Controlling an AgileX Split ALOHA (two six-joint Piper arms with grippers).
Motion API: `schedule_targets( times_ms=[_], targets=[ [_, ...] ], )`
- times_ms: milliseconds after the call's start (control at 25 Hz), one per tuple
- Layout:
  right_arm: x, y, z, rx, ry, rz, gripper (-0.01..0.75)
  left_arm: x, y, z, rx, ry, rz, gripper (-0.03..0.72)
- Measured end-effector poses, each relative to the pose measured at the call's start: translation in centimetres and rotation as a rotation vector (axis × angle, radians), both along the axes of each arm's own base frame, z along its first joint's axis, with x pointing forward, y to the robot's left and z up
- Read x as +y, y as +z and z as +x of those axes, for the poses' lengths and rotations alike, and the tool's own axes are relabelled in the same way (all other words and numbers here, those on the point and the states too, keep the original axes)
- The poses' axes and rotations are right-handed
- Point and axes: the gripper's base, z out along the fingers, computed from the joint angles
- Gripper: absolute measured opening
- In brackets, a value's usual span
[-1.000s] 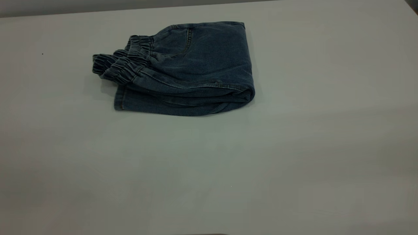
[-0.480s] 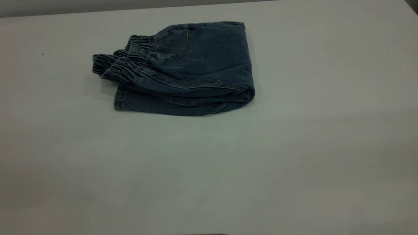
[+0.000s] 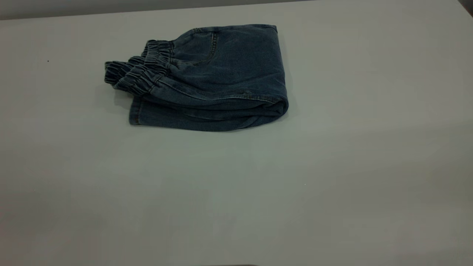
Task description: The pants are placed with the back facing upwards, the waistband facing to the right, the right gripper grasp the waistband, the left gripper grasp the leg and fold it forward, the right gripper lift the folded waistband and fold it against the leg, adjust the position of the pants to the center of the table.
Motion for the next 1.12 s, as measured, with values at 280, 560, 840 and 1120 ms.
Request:
schedule_targets(
  times_ms=[280,560,840,1120],
  targets=[
    [0.0,0.0,-0.7,-0.055,-0.023,-0.001,0.553,1.5,0.5,-3.3,-0.242,0.317,-0.053,0.464],
    [0.1,-0.1,-1.2,-0.077,-0.082,-0.003,0.553,1.5,0.4,-4.6,-0.310,0.380,-0.058,0.464],
    [0.2,-0.1,-1.2,-0.076,-0.084,-0.001,0.553,1.5,0.4,-4.6,-0.308,0.380,-0.057,0.464],
    [0.2,-0.1,-1.2,-0.075,-0.084,-0.002,0.553,1.5,0.3,-4.6,-0.307,0.380,-0.057,0.464]
  ],
)
